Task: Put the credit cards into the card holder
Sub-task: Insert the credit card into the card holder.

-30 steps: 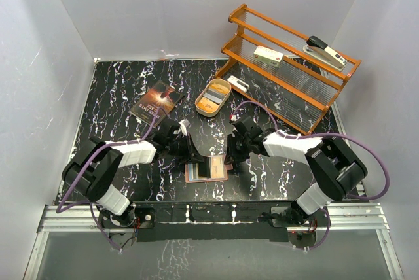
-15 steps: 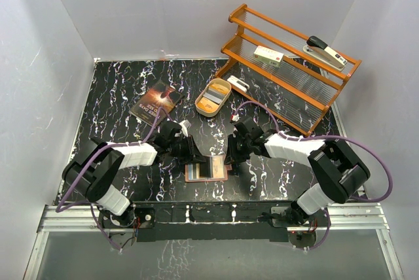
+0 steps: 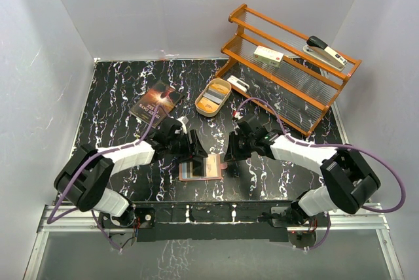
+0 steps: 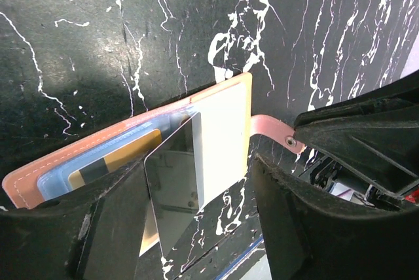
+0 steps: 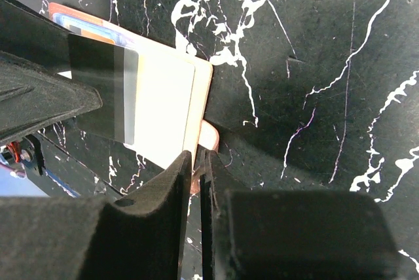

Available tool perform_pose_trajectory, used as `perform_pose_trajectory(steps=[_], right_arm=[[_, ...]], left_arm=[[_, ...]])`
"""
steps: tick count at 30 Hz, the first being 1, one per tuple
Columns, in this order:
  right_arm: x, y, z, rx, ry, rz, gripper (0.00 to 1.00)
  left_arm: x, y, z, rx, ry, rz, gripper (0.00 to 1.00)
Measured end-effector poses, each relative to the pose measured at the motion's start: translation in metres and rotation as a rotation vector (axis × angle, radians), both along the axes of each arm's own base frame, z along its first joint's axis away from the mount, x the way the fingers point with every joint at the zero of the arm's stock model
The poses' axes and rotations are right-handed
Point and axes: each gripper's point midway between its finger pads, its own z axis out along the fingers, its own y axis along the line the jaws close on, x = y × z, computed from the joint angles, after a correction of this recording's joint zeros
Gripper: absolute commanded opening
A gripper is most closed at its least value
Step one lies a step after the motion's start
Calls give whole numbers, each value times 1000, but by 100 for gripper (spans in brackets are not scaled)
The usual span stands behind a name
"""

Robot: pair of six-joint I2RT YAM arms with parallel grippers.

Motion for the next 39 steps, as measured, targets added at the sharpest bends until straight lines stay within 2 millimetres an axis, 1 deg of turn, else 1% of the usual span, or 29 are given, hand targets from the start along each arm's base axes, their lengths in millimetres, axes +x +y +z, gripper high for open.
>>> perform_pose_trajectory(steps=[8,12,17,23,28,35,39], right_arm=[[-1,1,4,13,1,-5,13],[-1,3,6,23,3,-7,14],[-2,4,8,30,2,-7,21],[-3,6,9,33,1,-3,27],[-5,9,9,37,0,4,28],[-11,12,0,28,15,19,30],[-14,14,-1,25,20,29,30]], left_arm=[[0,8,2,50,4,11,62],[1,9,8,63,1,6,63],[3,7,15,53,-11,5,64],[2,7,15,51,-1,13,64],[0,11,11,72,12,23,65],[-3,21,3,128,35,44,65],[-5,23,2,136,46,50,65]])
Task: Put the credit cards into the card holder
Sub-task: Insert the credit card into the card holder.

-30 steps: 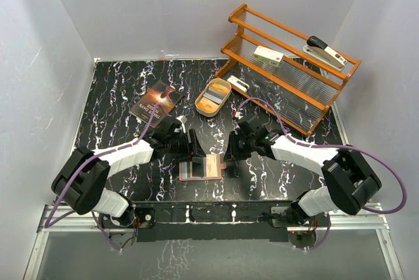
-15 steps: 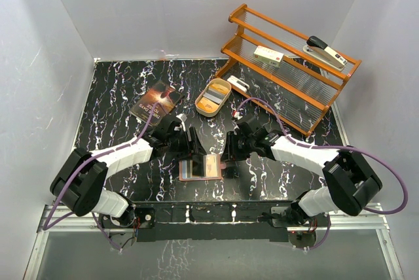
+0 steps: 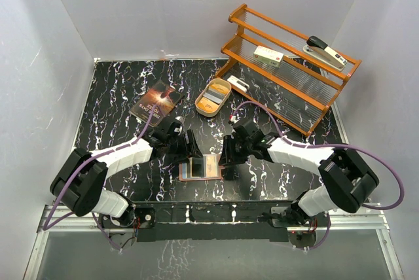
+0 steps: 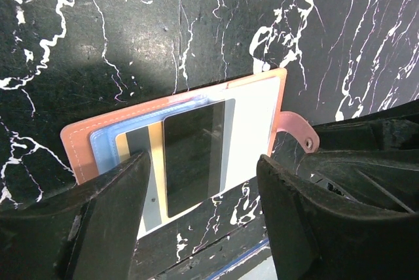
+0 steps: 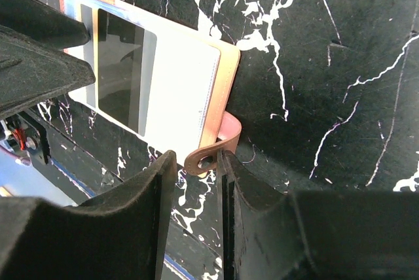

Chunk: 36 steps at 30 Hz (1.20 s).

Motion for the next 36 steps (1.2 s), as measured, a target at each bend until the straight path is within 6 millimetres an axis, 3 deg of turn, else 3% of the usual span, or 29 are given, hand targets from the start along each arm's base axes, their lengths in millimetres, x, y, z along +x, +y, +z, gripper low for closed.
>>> perform_pose_trajectory(steps=[9,30,36], right_arm=[[-6,5,-12,-18,28,16,32],[-8,14,-15,-15,16,35,36],[0,9,-13,-62,-26,9,55]], left_arm=[[-4,-7,0,-55,33,22,65],[-6,-30,2,-161,67,32,65],[-6,-40,0,-175,77,15,65]])
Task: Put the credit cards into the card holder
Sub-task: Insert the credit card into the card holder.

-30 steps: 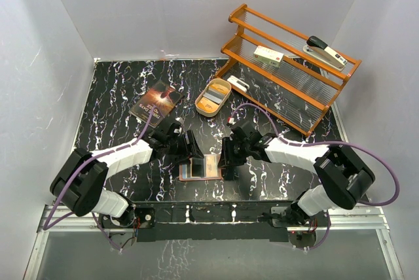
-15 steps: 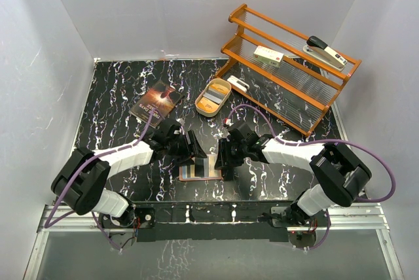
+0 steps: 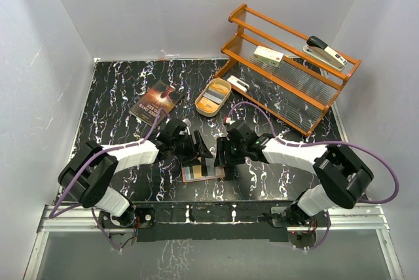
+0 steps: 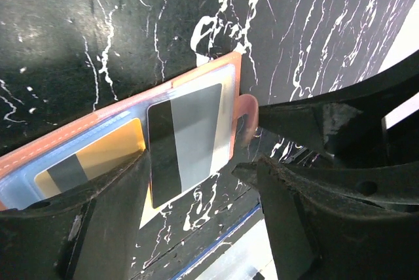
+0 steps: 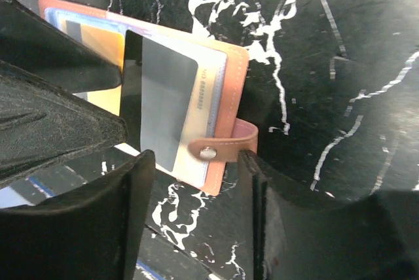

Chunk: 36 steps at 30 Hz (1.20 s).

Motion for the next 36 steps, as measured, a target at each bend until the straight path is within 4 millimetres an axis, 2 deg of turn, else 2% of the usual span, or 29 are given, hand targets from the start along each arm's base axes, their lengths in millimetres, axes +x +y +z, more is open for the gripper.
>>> perform_pose_trajectory(steps=[6,9,14,19,23,36], right_arm=[[8,-16,2,-76,-69,-21,61],[9,-23,-1,-110,-79,-21,60],[10,-29,-4,-144,-93,-17,48],[11,-28,-11,-156,-88,-7,28],[10,-26,-12,-143,-79,-11,19],[6,-19,-15,-98,-61,-59,13]], left_arm=[[-2,-4,1,-6,-2,-9,65],[-1,-5,1,-7,0,-7,65],[1,-8,1,-15,7,-2,64],[1,-10,2,-24,11,2,64],[-2,-12,2,-27,18,-2,64],[-6,-23,-2,-50,47,6,64]])
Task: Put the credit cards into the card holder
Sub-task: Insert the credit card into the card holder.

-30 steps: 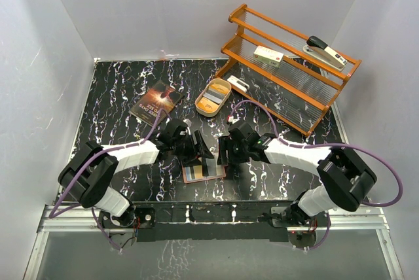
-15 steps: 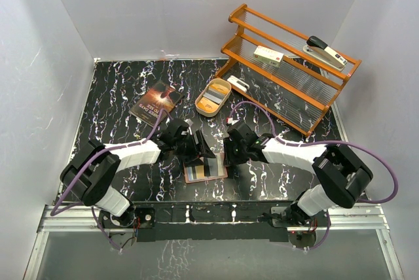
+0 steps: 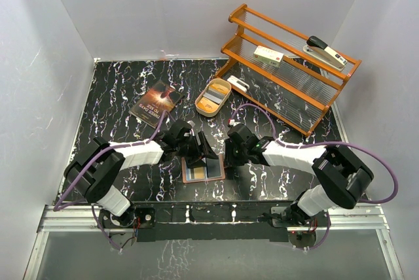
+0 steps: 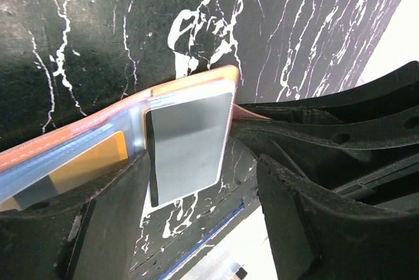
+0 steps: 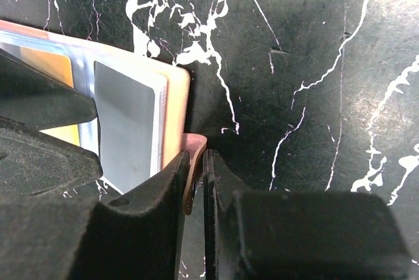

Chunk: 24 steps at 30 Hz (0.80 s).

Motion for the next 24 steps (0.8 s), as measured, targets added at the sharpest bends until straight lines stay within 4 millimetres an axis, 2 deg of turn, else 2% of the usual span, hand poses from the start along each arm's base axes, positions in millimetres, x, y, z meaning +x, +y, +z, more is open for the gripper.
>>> perform_pose_trajectory(steps=[6,10,15,19,24], right_arm=[[-3,-1,0,3,1,-18,12],[-1,-2,0,-2,-3,-36,22],[-1,-11,3,-35,-12,-59,26],[1,-12,17,-33,-26,-67,27],[9,3,41,29,-57,-63,27]], left_arm=[[-2,-7,4,-23,-5,-8,65],[-3,-7,6,-18,-9,-13,67],[-2,-1,16,0,-49,-13,68],[1,5,27,29,-93,-14,68],[5,21,38,65,-134,6,68]])
